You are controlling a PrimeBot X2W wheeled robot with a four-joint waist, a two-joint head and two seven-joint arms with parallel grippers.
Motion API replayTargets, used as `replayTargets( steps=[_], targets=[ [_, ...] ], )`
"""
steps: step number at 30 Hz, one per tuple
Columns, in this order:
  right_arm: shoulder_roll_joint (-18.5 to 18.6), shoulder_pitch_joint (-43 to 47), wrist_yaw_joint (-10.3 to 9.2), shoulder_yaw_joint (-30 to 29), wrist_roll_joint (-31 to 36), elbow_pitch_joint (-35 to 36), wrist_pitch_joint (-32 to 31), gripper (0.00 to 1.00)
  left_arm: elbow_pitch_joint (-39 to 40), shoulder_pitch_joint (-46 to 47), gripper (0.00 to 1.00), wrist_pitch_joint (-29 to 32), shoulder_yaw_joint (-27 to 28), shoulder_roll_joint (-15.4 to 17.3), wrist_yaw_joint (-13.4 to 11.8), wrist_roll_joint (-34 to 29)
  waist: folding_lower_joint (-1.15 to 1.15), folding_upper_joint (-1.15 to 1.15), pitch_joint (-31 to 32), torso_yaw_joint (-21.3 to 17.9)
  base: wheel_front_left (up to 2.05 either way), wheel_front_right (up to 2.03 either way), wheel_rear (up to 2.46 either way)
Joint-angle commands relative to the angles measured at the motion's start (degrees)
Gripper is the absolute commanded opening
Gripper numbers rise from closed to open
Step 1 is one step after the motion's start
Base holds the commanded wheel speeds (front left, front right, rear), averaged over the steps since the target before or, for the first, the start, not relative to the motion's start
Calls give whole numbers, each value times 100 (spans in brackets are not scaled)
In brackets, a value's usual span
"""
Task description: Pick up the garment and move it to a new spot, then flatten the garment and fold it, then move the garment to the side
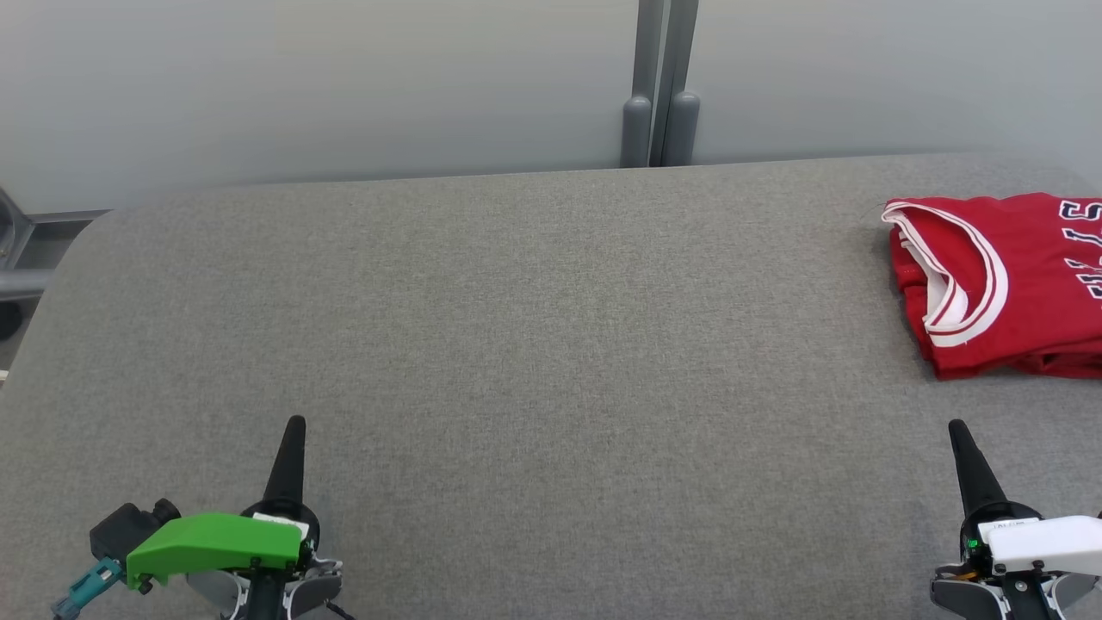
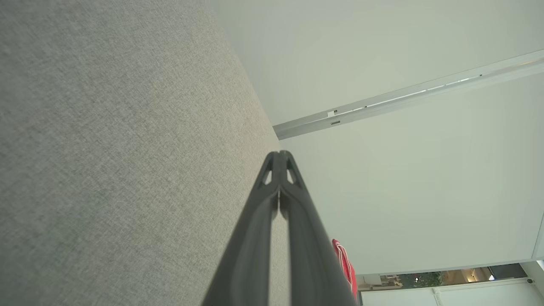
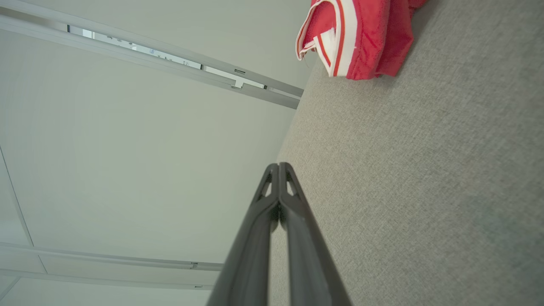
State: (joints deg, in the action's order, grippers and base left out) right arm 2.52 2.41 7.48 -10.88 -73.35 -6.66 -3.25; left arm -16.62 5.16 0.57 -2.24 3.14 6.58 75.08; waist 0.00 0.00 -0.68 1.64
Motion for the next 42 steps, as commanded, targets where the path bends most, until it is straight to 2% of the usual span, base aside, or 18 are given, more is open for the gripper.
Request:
replayTargets(
  steps=[1,42],
  targets=[
    [36,50,3,-28,-109,63,-36,0,65,132,0,33,23,6,39,93,0,0,1,-3,0,0,0],
    [48,189,2,-215,-2009,247,-379,0,179,255,0,465,81,-26,104,1766,0,0,49,-156,0,0,0]
  ],
)
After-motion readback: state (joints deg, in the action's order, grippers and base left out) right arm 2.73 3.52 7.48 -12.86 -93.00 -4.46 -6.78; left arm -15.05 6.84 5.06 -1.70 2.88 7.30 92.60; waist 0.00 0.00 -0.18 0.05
